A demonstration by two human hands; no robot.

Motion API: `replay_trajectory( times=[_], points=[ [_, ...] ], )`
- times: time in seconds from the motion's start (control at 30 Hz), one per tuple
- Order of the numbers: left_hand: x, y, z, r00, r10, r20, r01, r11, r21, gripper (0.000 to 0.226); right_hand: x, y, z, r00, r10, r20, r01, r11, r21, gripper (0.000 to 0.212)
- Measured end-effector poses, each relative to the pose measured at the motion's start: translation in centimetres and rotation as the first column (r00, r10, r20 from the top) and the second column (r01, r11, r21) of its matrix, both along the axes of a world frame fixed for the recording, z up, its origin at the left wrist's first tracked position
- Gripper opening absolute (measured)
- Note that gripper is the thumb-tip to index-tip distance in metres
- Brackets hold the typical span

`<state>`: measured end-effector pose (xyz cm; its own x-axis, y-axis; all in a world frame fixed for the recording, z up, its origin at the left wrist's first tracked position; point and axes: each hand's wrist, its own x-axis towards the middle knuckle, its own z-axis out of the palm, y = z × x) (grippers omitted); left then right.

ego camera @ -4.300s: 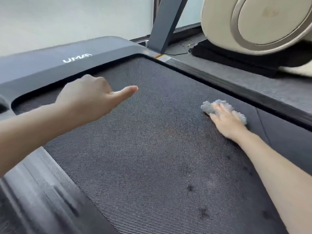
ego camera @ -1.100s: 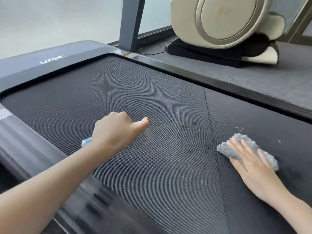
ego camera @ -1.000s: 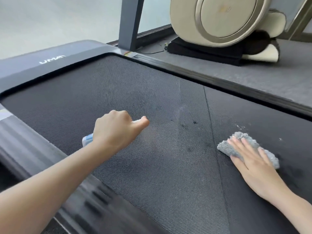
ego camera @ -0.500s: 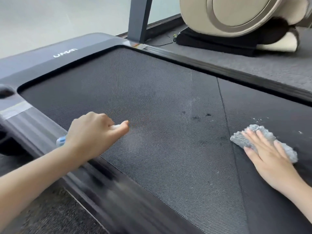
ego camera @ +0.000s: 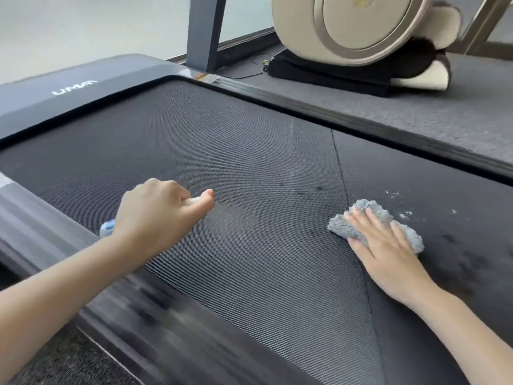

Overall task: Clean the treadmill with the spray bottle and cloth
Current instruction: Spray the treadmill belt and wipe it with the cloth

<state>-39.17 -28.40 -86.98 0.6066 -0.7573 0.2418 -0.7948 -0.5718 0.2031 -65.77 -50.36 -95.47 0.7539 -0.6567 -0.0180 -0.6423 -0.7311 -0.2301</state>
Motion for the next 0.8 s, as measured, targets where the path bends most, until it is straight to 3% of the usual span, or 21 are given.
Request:
replay_trajectory(
  times=[0.37,0.47,0.63,0.8],
  points=[
    [-0.8,-3.5,0.3,0.997,-0.02,-0.073,0.026,0.997,0.076,0.106,-0.2,-0.1,-0.4,1.0,0.002,0.005,-0.002,1.0,-0.009,0.053],
    [-1.2,-4.9,0.7,0.997,-0.005,-0.08,0.012,0.997,0.08,0.092,-0.3,-0.2,-0.5,1.0,0.007,0.016,-0.007,1.0,-0.013,0.064],
    [-1.0,-8.2,1.3,0.998,0.005,-0.069,-0.003,0.999,0.032,0.074,-0.4,0.1,-0.2,1.0,-0.001,0.007,0.001,1.0,-0.024,0.053],
    [0.1,-11.2,1.4,0.997,0.057,-0.054,-0.06,0.997,-0.057,0.062,-0.4,0.1,-0.1,1.0,-0.005,0.01,0.005,1.0,-0.014,0.063]
  ],
)
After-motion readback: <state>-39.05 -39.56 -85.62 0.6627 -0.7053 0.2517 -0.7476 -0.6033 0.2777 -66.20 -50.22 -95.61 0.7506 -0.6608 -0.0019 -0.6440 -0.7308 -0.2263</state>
